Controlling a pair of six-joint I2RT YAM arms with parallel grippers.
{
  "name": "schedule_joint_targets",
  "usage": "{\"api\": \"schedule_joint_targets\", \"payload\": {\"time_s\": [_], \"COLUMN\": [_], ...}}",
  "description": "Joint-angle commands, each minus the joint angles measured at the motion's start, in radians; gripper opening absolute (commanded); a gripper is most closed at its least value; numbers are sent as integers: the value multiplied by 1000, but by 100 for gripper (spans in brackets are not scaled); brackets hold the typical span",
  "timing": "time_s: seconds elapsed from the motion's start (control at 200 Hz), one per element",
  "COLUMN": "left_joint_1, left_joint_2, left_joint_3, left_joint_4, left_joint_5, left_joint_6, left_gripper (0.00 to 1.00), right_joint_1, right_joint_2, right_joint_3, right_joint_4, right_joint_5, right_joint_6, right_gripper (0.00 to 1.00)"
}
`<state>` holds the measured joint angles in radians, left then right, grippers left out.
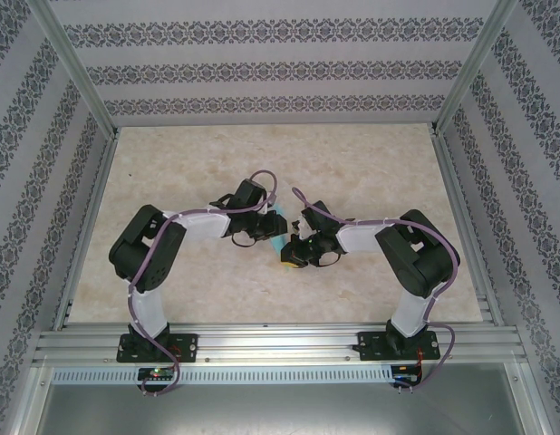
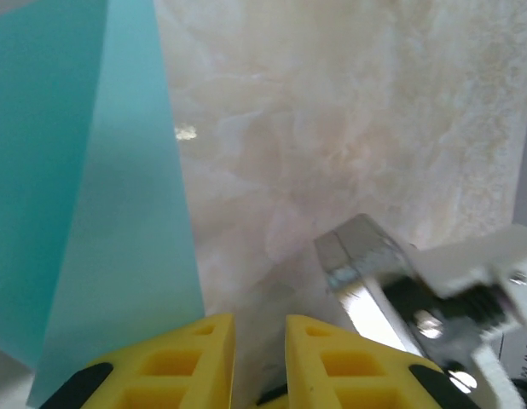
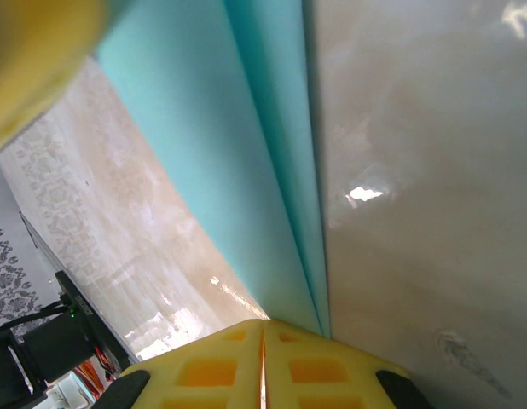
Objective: Fold a paper plane with a square sheet of paper (fold left side to right side)
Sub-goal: Fold the wing for the fifth time at the center of the table.
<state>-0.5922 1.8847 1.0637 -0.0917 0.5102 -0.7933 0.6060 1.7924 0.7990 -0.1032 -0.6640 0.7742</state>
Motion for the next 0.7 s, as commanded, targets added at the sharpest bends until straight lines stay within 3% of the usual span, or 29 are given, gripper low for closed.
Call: {"api": "schedule_joint_targets", "payload": {"time_s": [0.0,0.38,0.694], "left_joint_1": [-6,17,18], "left_joint_2": [38,135,150], "left_joint_3": [43,53,9], "left_joint_4": [16,33,62], "left_joint_5": [-14,-38,-34], "left_joint_6": [19,35,32], "left_gripper": [23,23,23], "right_joint_1": [-11,-8,-28], "right_joint_2": [41,32,-108], "right_joint_3": [-14,-12,13], "right_joint_4": [-91,-103,-6], "right_joint_5": [51,50,30], "right_joint_6": [-15,-27,-45], "right_gripper": [10,9,10]}}
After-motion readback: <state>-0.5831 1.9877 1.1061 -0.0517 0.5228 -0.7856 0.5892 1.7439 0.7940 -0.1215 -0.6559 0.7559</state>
